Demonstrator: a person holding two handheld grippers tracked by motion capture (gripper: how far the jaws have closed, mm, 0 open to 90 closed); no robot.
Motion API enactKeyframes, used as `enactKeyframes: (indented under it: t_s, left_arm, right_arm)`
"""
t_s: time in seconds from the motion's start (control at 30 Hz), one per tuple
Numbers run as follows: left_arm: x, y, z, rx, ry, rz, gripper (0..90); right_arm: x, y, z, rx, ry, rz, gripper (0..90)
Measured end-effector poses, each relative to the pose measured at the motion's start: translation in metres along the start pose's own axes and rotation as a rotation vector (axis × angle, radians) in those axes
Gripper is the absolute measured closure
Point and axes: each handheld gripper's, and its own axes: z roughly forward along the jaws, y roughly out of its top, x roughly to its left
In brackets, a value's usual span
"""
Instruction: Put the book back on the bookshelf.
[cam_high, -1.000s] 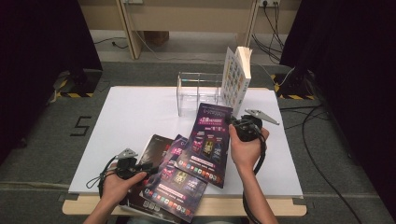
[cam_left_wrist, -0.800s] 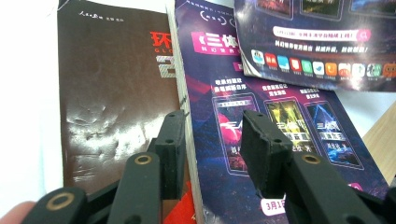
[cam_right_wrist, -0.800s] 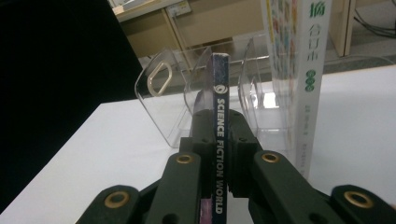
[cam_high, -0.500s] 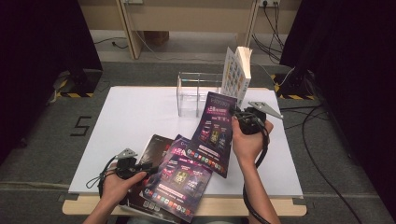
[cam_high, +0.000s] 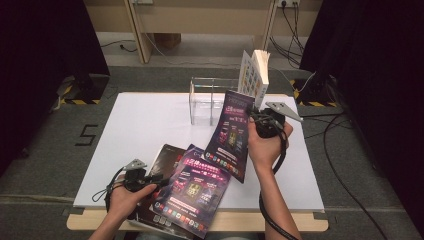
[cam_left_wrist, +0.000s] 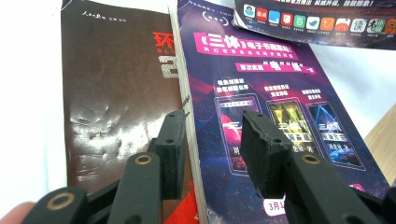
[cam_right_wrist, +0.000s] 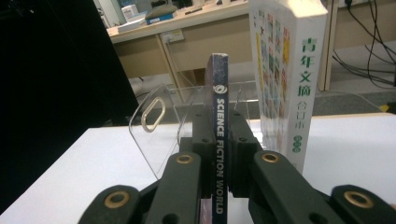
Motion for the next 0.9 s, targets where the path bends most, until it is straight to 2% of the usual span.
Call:
enactKeyframes:
  t_s: [0.9]
  left_arm:
    - [0.003, -0.001, 0.001, 0.002, 0.001, -0.006, 60.2]
  right_arm:
    - [0.006, 0.02, 0.016, -0.052, -0.026, -0.051, 84.8]
